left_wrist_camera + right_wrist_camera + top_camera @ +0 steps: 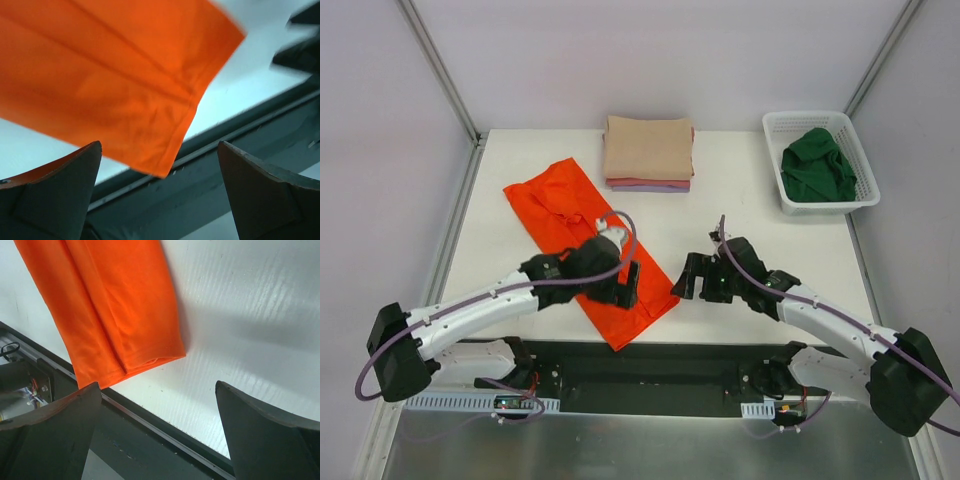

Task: Fold and stack the t-shirts
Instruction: Rotate the tshirt 45 degrees, then grab the bottom of the folded rectangular tshirt with both arms

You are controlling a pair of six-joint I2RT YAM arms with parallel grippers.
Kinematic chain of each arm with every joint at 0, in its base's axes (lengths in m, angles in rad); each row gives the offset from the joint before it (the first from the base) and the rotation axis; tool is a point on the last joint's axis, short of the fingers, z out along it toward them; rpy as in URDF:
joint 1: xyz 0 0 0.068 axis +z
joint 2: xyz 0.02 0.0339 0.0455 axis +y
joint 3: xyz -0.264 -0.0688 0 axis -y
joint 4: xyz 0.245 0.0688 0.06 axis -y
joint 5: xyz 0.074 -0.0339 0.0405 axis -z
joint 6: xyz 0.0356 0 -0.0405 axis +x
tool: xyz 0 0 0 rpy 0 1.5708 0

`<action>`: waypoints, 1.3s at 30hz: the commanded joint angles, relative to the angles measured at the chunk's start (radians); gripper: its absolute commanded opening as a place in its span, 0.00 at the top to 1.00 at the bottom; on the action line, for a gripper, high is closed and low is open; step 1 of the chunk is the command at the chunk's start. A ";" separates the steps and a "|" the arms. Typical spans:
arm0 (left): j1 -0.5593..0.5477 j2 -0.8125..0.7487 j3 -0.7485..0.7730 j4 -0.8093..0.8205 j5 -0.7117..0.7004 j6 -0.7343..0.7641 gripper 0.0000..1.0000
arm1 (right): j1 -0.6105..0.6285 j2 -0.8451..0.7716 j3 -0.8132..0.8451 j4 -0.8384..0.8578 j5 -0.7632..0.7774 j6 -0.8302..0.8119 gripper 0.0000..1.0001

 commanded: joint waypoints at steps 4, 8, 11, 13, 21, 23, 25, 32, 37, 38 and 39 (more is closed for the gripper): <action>-0.295 0.045 -0.119 -0.041 -0.085 -0.158 0.10 | -0.005 0.053 0.001 0.039 -0.087 0.040 0.05; -0.393 0.187 -0.066 -0.055 -0.088 -0.119 0.18 | -0.003 0.122 0.001 0.095 -0.130 0.065 0.12; -0.409 0.272 -0.043 -0.058 -0.079 -0.091 0.26 | 0.003 0.153 0.001 0.110 -0.139 0.077 0.15; -0.410 0.309 -0.032 -0.066 -0.083 -0.079 0.30 | 0.006 0.168 -0.001 0.118 -0.137 0.086 0.16; -0.410 0.402 -0.023 -0.064 -0.135 -0.073 0.41 | 0.020 0.232 -0.011 0.193 -0.157 0.114 0.22; -0.410 0.427 -0.018 -0.063 -0.121 -0.068 0.45 | 0.022 0.254 -0.008 0.208 -0.169 0.120 0.23; -0.410 0.447 -0.018 -0.064 -0.143 -0.068 0.50 | 0.023 0.277 -0.008 0.230 -0.180 0.121 0.24; -0.410 0.506 -0.007 -0.072 -0.233 -0.085 0.68 | 0.022 0.349 -0.008 0.283 -0.183 0.144 0.36; -0.410 0.526 0.016 -0.093 -0.275 -0.094 1.00 | 0.022 0.378 -0.002 0.291 -0.153 0.141 0.47; -0.410 0.523 0.019 -0.093 -0.273 -0.087 1.00 | 0.022 0.381 0.001 0.290 -0.145 0.137 0.52; -0.412 0.522 0.019 -0.093 -0.272 -0.088 1.00 | 0.022 0.384 0.001 0.291 -0.134 0.132 0.58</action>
